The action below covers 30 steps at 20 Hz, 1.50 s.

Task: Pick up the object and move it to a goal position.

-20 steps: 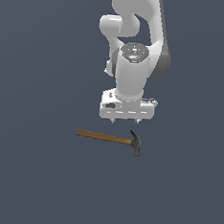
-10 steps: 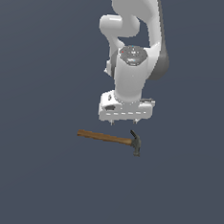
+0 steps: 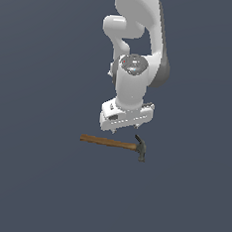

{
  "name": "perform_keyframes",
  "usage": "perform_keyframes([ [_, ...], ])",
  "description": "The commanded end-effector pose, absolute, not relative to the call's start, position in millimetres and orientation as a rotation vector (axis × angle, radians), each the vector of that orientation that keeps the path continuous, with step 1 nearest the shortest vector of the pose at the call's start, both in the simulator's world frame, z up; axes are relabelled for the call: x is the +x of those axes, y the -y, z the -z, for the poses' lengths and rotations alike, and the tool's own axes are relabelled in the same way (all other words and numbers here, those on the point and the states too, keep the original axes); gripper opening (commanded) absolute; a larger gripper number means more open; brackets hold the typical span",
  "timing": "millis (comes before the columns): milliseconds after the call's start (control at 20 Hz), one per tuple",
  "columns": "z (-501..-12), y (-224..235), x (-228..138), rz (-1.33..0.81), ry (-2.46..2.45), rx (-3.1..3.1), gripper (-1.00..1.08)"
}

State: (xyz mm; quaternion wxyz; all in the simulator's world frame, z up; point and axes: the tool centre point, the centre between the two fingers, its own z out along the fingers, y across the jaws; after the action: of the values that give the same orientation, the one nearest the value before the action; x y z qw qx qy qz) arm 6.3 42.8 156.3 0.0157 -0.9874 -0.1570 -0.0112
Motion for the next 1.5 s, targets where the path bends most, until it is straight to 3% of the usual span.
perform_keyframes([
  [0, -150, -39, 6, 0.033, 0.590, -3.059, 1.00],
  [1450, -80, -8, -7, 0.002, 1.714, -2.634, 1.00],
])
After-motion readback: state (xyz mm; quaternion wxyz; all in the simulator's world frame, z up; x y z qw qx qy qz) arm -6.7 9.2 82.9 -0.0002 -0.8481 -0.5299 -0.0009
